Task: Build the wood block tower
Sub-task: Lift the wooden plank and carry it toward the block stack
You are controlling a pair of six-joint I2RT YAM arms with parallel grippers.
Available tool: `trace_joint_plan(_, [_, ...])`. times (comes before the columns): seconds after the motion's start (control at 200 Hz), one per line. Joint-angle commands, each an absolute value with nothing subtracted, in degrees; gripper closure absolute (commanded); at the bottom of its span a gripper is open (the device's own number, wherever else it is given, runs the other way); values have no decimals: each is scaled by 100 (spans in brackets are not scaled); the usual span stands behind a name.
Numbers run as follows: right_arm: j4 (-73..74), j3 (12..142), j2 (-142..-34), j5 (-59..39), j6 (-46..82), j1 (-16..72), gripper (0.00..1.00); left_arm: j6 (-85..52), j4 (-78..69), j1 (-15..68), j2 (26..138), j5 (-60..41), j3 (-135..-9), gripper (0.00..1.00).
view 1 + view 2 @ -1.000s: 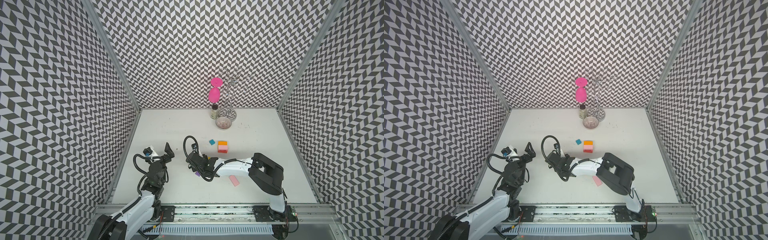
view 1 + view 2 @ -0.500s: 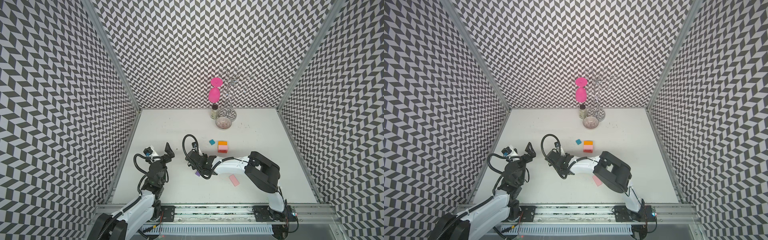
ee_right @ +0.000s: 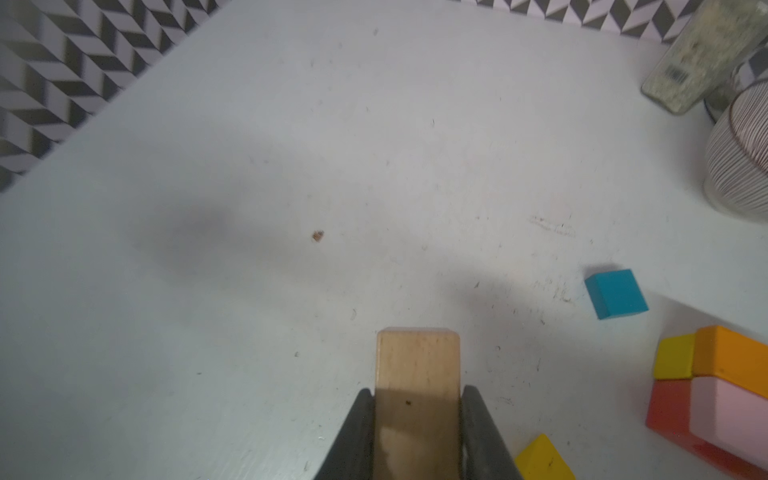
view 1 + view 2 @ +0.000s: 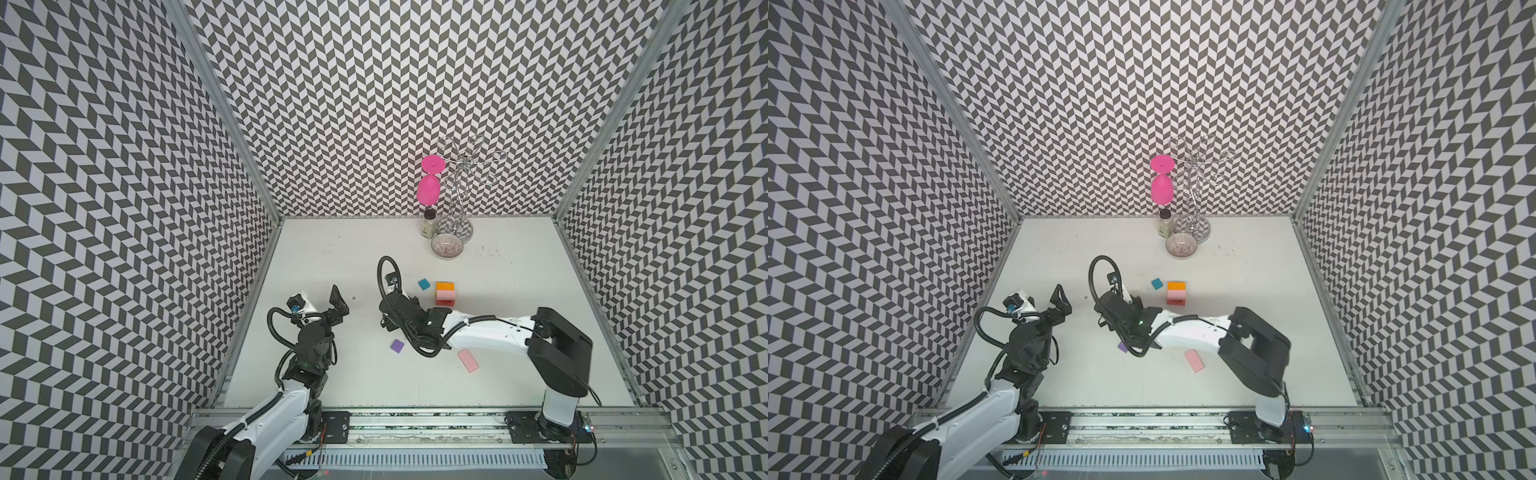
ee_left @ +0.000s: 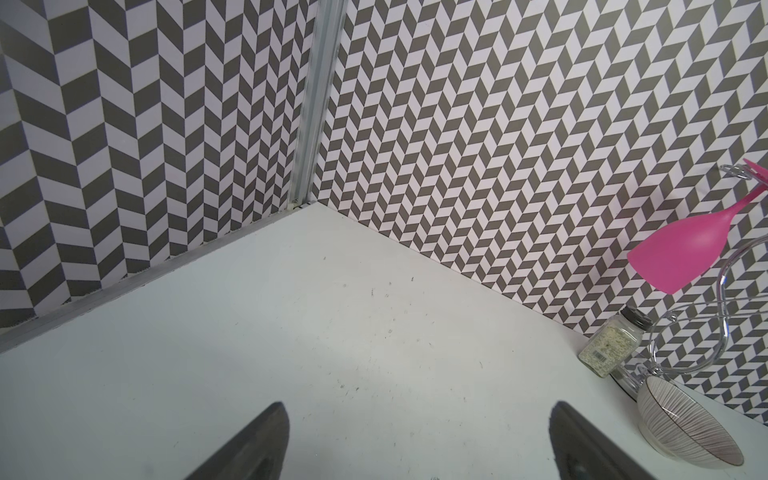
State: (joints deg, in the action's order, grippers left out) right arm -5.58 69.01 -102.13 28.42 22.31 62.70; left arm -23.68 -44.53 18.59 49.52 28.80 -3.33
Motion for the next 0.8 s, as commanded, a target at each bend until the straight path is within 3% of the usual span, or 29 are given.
trace_joint_plan(0.0, [567, 6347, -9344, 2903, 1238, 6246, 99, -2417, -4623, 1819, 4974, 2865, -351, 2])
trace_joint_plan(0.185, [1738, 5039, -8061, 3052, -176, 6144, 100, -2399, -4645, 1819, 4970, 2854, -335, 2])
trace_joint_plan(0.346, [2082, 4461, -7560, 3034, -1129, 6123, 100, -2391, -4655, 1819, 4983, 2825, -342, 2])
trace_joint_plan(0.436, [1065, 4770, -7397, 2155, -1239, 5979, 100, -2384, -4650, 1819, 5018, 2804, -360, 3])
trace_joint_plan(0.561, [926, 4354, -6834, 924, -1964, 5677, 85, -2382, -4641, 1819, 5044, 2769, -369, 3])
trace_joint_plan(0.611, [987, 4172, -6574, 821, -2054, 5532, 86, -2382, -4632, 1819, 5044, 2764, -378, 3])
trace_joint_plan(0.721, [886, 4045, -6111, 139, -1939, 5018, 100, -2391, -4632, 1819, 5062, 2777, -379, 3])
trace_joint_plan(0.796, [911, 3981, -5998, -540, -2075, 4856, 100, -2382, -4632, 1819, 5095, 2768, -395, 3])
